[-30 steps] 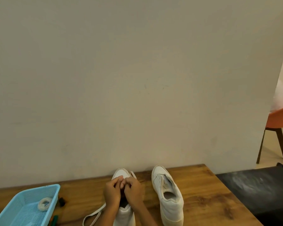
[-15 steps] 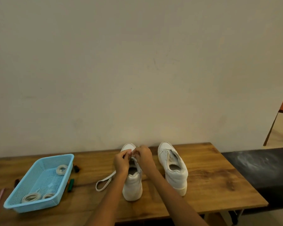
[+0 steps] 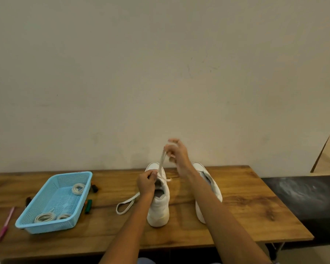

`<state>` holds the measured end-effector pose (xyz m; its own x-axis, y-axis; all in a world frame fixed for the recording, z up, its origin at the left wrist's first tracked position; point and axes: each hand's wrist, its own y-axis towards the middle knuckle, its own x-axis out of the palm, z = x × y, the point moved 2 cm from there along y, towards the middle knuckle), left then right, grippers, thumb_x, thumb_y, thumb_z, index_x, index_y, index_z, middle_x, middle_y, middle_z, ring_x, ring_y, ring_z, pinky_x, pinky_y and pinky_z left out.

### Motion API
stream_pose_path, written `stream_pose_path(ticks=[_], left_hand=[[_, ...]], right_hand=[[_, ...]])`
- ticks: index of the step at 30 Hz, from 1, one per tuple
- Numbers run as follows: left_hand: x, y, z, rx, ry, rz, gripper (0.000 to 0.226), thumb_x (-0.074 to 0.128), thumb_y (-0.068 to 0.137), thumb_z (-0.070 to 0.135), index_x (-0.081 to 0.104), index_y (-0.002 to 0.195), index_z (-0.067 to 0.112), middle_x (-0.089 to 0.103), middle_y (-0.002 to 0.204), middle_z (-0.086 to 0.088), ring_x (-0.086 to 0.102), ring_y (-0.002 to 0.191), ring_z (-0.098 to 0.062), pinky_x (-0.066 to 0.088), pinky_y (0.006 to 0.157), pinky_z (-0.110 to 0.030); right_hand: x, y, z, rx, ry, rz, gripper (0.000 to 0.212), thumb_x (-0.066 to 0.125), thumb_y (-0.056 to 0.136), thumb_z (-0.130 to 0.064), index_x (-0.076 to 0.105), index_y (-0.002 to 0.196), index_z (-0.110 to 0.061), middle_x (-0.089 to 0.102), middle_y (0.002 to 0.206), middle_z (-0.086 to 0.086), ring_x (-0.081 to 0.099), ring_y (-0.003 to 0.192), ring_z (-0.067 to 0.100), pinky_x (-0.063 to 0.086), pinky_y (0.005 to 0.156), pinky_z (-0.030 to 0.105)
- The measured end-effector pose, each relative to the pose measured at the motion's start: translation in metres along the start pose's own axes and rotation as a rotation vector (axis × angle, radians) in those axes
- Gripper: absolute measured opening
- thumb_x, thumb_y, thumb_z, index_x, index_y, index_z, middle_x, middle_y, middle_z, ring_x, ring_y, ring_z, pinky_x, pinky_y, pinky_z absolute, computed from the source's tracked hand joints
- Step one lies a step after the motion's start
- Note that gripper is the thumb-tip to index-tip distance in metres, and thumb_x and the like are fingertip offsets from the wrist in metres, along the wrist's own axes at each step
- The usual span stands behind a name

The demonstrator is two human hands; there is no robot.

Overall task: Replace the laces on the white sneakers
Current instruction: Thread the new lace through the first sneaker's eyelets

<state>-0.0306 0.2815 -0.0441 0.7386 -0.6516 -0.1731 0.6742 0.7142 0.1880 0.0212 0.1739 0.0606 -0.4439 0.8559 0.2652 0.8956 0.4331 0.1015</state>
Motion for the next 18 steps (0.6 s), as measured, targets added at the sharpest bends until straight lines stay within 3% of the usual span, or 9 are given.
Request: stream_pose_path(ticks=[3, 6, 8, 10, 12, 14, 16, 18], left_hand=[[0.000, 0.000, 0.000, -0.012, -0.008, 0.001, 0.017, 0.060, 0.090, 0.009, 0.072, 0.092, -0.002, 0.071, 0.088, -0.015, 0.062, 0.078, -0.023, 0.049, 0.072, -0.029], [0.000, 0.000, -0.003, -0.018, 0.003, 0.014, 0.016, 0.059, 0.089, 0.006, 0.072, 0.090, -0.003, 0.070, 0.087, -0.016, 0.061, 0.078, -0.025, 0.047, 0.071, -0.028], [0.001, 0.000, -0.003, -0.018, 0.009, 0.019, 0.016, 0.058, 0.089, 0.004, 0.072, 0.089, -0.003, 0.070, 0.087, -0.016, 0.061, 0.078, -0.025, 0.044, 0.070, -0.026], [0.000, 0.001, -0.003, -0.020, 0.009, 0.020, 0.016, 0.057, 0.090, 0.005, 0.072, 0.090, -0.003, 0.069, 0.087, -0.016, 0.060, 0.078, -0.024, 0.042, 0.070, -0.025], [-0.001, 0.001, -0.003, -0.013, 0.021, 0.023, 0.017, 0.057, 0.090, 0.005, 0.072, 0.091, -0.002, 0.069, 0.087, -0.014, 0.059, 0.077, -0.022, 0.041, 0.069, -0.025], [-0.001, 0.001, -0.004, 0.006, 0.028, 0.029, 0.016, 0.058, 0.090, 0.006, 0.072, 0.090, -0.002, 0.070, 0.086, -0.014, 0.059, 0.077, -0.022, 0.043, 0.069, -0.026], [-0.001, 0.001, -0.005, 0.011, 0.025, 0.033, 0.015, 0.058, 0.090, 0.006, 0.071, 0.089, -0.002, 0.070, 0.085, -0.015, 0.060, 0.076, -0.022, 0.047, 0.071, -0.029], [-0.001, 0.000, -0.004, -0.003, 0.028, 0.045, 0.015, 0.059, 0.090, 0.006, 0.071, 0.090, -0.002, 0.070, 0.086, -0.014, 0.060, 0.077, -0.022, 0.047, 0.071, -0.029]], right_hand=[[-0.005, 0.009, -0.034, -0.041, 0.268, 0.014, 0.036, 0.053, 0.082, -0.008, 0.047, 0.116, -0.017, 0.066, 0.091, 0.008, 0.049, 0.063, 0.011, 0.036, 0.049, 0.020], [-0.009, 0.014, -0.061, -0.117, 0.333, 0.004, 0.052, 0.057, 0.073, -0.014, 0.045, 0.123, -0.019, 0.066, 0.104, 0.006, 0.054, 0.069, 0.012, 0.039, 0.049, 0.020], [-0.013, 0.019, -0.076, -0.151, 0.324, 0.036, 0.047, 0.056, 0.084, -0.011, 0.042, 0.127, -0.020, 0.063, 0.108, 0.005, 0.057, 0.072, 0.013, 0.040, 0.051, 0.020], [-0.017, 0.025, -0.081, -0.129, 0.094, 0.114, 0.045, 0.053, 0.090, -0.009, 0.040, 0.132, -0.020, 0.058, 0.112, 0.007, 0.057, 0.076, 0.014, 0.043, 0.052, 0.021], [-0.021, 0.027, -0.069, -0.012, -0.352, 0.149, 0.059, 0.056, 0.090, -0.011, 0.031, 0.143, -0.016, 0.051, 0.118, 0.010, 0.058, 0.087, 0.019, 0.045, 0.048, 0.022], [-0.021, 0.023, -0.042, 0.221, -0.792, 0.012, 0.065, 0.060, 0.089, -0.012, 0.026, 0.145, -0.007, 0.044, 0.125, 0.012, 0.055, 0.105, 0.026, 0.052, 0.053, 0.028], [-0.019, 0.015, -0.011, 0.367, -1.045, -0.132, 0.059, 0.062, 0.089, -0.013, 0.032, 0.138, 0.001, 0.044, 0.127, 0.013, 0.053, 0.114, 0.032, 0.056, 0.073, 0.038], [-0.017, 0.011, 0.017, 0.293, -1.235, -0.215, 0.057, 0.060, 0.090, -0.018, 0.036, 0.138, 0.001, 0.042, 0.140, 0.016, 0.046, 0.126, 0.031, 0.044, 0.097, 0.038]])
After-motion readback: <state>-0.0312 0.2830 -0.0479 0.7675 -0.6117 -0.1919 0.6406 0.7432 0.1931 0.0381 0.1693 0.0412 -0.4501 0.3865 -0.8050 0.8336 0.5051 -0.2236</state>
